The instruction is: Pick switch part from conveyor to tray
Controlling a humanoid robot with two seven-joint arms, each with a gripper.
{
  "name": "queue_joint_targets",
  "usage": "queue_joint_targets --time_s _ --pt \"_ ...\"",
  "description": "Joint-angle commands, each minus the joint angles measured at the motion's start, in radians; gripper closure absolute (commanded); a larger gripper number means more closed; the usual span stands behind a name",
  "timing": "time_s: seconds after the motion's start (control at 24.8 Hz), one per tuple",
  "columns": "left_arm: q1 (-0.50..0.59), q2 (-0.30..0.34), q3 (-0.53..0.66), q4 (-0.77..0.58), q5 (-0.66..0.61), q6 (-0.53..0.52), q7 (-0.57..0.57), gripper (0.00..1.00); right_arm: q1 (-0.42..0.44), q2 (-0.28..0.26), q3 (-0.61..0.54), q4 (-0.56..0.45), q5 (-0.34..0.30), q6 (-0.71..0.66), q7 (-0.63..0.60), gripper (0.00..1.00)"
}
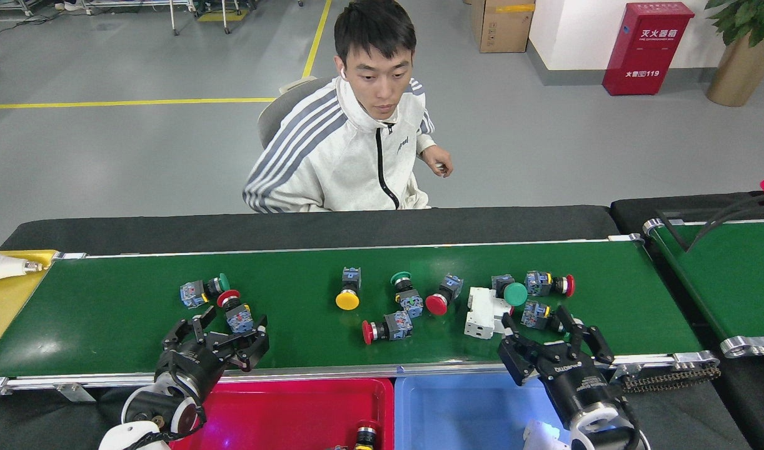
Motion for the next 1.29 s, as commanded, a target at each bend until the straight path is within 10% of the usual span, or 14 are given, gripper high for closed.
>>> queue_joint_targets --time_s 0.0,0.12,0.4,0.57,0.69,0.97,1.25 --pt "-0.030 0.019 0.003 0.030 0.002 0.044 0.023 0.18 0.002 -0.004 -0.001 -0.021 0.002 0.023 -0.010 0.00" --pt "-0.037 0.019 0.010 0.065 0.023 0.048 0.074 0.75 0.000 -0.004 -0.001 -0.021 0.003 0.027 -0.010 0.00" --pt "0.003 0.025 0.006 -0.018 0.114 -0.110 0.095 0.91 -0.018 -0.055 0.020 0.002 0.019 0.022 -0.006 0.00" --pt "0.130 0.046 0.018 -0.227 0.124 -0.472 0.095 0.77 -0.024 -0.087 0.049 0.028 0.019 0.025 -0.003 0.00" --pt "0.230 0.046 0.055 -0.345 0.140 -0.472 0.095 0.00 -0.052 -0.089 0.054 0.034 0.023 0.023 0.000 0.00" --pt "0.319 0.039 0.065 -0.377 0.138 -0.472 0.095 0.00 -0.202 -0.086 0.164 0.181 0.051 0.030 0.010 0.04" --pt "0.248 0.016 0.187 -0.345 0.129 -0.338 0.100 0.00 -0.264 -0.093 0.264 0.266 0.048 0.022 0.011 0.77"
